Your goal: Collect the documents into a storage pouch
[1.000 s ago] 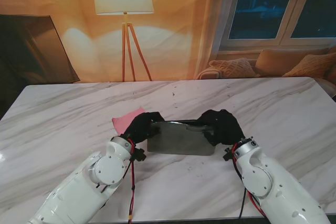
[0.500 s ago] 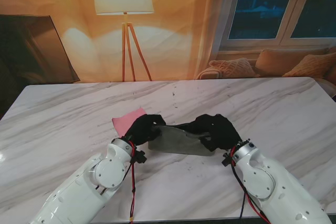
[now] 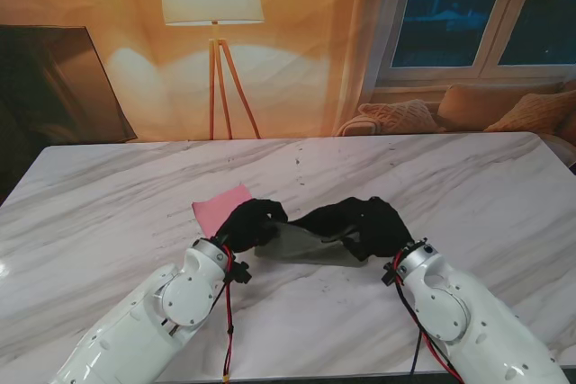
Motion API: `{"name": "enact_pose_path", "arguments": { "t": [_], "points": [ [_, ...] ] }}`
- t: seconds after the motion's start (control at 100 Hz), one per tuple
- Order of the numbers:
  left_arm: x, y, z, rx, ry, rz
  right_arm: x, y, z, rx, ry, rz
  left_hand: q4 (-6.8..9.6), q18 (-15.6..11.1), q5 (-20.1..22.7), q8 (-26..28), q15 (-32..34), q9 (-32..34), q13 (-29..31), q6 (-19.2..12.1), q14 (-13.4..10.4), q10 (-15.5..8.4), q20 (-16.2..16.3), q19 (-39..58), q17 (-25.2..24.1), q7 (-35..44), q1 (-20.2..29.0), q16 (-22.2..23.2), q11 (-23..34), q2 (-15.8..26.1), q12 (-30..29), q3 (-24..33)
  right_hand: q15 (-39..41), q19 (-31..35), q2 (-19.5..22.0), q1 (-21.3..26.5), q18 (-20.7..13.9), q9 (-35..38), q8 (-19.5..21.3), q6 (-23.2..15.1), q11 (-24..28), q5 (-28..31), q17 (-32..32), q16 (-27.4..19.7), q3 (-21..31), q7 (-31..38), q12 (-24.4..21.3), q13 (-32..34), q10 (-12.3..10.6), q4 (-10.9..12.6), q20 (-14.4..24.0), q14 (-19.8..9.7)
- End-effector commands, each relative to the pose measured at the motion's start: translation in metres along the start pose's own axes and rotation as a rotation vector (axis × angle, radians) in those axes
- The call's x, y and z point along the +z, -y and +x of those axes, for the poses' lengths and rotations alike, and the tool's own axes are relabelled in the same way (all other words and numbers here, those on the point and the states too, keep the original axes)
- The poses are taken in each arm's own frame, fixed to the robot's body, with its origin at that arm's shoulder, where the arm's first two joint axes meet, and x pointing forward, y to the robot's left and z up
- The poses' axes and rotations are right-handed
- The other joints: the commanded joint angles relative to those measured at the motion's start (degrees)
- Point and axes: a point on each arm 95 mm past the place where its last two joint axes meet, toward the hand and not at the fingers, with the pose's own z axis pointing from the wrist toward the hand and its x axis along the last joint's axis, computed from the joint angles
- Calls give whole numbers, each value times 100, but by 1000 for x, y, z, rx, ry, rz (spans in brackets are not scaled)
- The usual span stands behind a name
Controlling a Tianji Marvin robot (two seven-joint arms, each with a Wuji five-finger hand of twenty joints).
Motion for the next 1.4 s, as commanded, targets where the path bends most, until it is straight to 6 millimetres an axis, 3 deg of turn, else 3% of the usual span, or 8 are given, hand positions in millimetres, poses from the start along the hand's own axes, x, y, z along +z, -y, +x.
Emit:
{"name": "enact_pose_path", "arguments": {
  "t": [0.0,0.45,0.5,0.62,0.9,1.01,1.09,1.39],
  "points": [
    [-3,-3,2,0,-1,-17,-3,1,-8,-23,33,17,13,-51,640,333,276,154,297,-491,-222,-150,-54,41,-12,587,355,54,136,77,86,251,230,168,21,-174,-46,139,-47,217,87,-145,40,125,-60,93,93,88,58,101,168,0],
    [-7,5,-1,9,25,20,-8,0,-30,-101,114,23,5,-32,653,436,250,174,348,-478,-202,-132,-108,81,-2,566,345,78,167,69,59,261,854,712,-86,-269,55,903,895,368,290,1302,450,364,-83,1293,292,702,293,63,298,48],
    [-7,5,-1,10,25,21,-8,-1,-31,-105,118,14,7,-30,655,444,247,173,354,-483,-207,-131,-112,82,-4,563,346,79,167,67,55,265,1128,977,-167,-149,68,1274,997,362,435,1416,672,442,-136,1515,372,990,326,-343,329,45],
    [-7,5,-2,11,25,20,-7,0,-31,-111,119,-5,3,-36,632,463,242,170,356,-458,-210,-130,-121,86,-2,544,335,84,169,63,49,273,2102,1987,-387,316,53,2567,278,33,891,1699,1601,597,-174,2654,912,2036,244,-792,321,-9],
    [-7,7,-2,-11,36,40,-4,2,-27,-116,56,-47,-74,-71,-142,-738,-768,57,150,-173,115,15,-390,-144,-118,-123,-105,-129,-669,56,-428,265,2926,2919,-229,1275,-24,3400,-562,-421,908,3297,2712,538,-198,3353,910,3150,229,-673,43,-201],
    [-7,11,-2,-9,42,54,-4,2,-25,-113,38,-51,-128,-93,-578,-737,-1486,-646,-393,-19,163,47,-798,-286,-418,-898,-679,-630,-376,106,-1581,482,2958,2936,-275,1307,-41,3400,-604,-422,871,3394,2845,525,-156,3395,880,3250,214,-666,-15,-172],
    [-9,15,-3,1,48,64,-5,1,-24,-113,30,-52,-25,-132,-766,-684,-1797,-995,-772,55,77,25,-914,-376,-614,-1545,-939,-1272,-327,287,-2707,498,2977,2942,-269,1304,-37,3382,-586,-438,856,3411,2858,529,-147,3414,873,3255,201,-669,-28,-169],
    [-19,45,-10,36,92,40,-6,0,-21,-118,17,-62,555,-229,-1633,-942,-2824,-1718,-1504,96,28,-85,-1133,-787,-1162,-3220,-1583,-1828,-1022,969,-3307,109,3105,3077,-242,1277,-6,3377,-541,-430,867,3378,2911,562,-136,3413,898,3276,192,-686,-39,-167]
  ]
}}
